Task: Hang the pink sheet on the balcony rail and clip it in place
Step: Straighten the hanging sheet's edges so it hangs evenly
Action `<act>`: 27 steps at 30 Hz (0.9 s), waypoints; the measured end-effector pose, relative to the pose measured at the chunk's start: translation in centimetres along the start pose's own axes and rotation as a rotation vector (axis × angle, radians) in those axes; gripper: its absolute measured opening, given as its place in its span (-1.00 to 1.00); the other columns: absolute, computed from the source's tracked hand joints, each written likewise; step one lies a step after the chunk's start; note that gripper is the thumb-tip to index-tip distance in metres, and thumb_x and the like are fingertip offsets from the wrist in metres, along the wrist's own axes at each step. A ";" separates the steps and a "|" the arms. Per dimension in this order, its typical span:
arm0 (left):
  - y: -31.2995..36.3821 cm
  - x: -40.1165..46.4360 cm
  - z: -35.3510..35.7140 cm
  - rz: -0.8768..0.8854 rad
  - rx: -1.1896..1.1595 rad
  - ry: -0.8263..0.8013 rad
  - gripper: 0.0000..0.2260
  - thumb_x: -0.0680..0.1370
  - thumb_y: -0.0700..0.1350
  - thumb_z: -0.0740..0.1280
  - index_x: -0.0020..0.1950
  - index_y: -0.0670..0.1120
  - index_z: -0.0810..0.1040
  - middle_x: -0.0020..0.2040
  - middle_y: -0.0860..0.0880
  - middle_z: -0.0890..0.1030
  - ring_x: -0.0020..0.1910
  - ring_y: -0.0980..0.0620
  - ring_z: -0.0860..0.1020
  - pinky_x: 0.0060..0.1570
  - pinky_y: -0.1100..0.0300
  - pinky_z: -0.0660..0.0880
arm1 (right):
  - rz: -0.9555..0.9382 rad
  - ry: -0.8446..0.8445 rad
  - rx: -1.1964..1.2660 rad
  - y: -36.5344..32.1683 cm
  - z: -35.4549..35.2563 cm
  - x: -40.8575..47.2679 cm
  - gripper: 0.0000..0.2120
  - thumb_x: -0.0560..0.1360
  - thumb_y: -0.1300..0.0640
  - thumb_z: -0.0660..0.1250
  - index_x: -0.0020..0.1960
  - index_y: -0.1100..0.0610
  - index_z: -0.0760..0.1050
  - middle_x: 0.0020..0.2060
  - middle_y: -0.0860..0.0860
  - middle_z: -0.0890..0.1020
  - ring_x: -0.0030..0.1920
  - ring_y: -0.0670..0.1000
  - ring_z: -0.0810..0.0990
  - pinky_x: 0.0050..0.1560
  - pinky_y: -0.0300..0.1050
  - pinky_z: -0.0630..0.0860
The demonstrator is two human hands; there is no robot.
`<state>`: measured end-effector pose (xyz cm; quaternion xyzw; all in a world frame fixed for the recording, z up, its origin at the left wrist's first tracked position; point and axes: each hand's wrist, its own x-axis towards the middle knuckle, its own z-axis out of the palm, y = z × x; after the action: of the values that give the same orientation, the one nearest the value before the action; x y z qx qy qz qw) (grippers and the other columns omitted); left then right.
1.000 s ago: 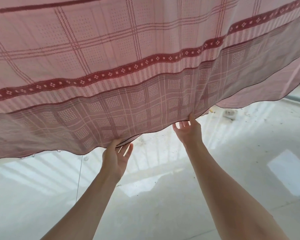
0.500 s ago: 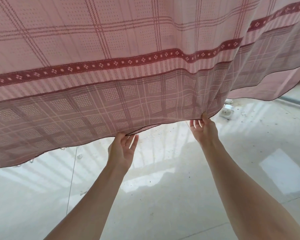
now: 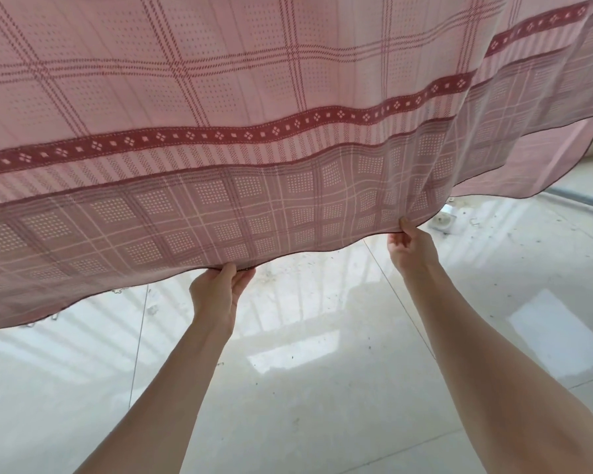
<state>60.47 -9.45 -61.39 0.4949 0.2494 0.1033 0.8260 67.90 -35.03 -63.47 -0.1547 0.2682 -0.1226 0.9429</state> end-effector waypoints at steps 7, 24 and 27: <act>0.0 0.5 0.1 0.004 -0.026 0.103 -0.75 0.50 -0.44 0.16 -0.32 -0.18 0.35 -0.32 -0.13 0.43 -0.27 0.03 0.50 0.01 0.12 0.53 | 0.045 -0.077 -0.079 -0.2 -2.7 -1.8 -0.88 0.50 0.39 0.26 -0.02 0.24 0.49 -0.15 0.01 0.59 -0.13 -0.11 0.55 -0.25 -0.33 0.53; -1.7 -1.5 1.5 -0.180 -0.151 -0.046 -0.78 0.53 -0.38 0.11 -0.15 -0.13 0.46 -0.25 -0.01 0.61 -0.01 0.01 0.54 0.25 0.03 0.40 | 0.042 -0.071 -0.080 -3.2 -3.1 -3.4 -0.87 0.48 0.44 0.24 -0.06 0.27 0.50 -0.21 0.05 0.59 -0.18 -0.08 0.53 -0.18 -0.28 0.45; -4.2 -3.4 3.6 -0.268 -0.116 -0.376 -0.80 0.50 -0.35 0.14 0.02 -0.13 0.46 0.06 -0.04 0.54 0.27 -0.04 0.41 0.30 -0.06 0.30 | 0.046 -0.108 -0.127 -2.9 -3.3 -3.9 -0.85 0.49 0.45 0.21 -0.04 0.28 0.50 -0.13 0.06 0.58 -0.11 -0.06 0.56 -0.13 -0.28 0.47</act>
<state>59.06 -15.69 -62.62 0.4195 0.1483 -0.0869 0.8913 62.45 -37.27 -63.29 -0.2146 0.2275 -0.0750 0.9469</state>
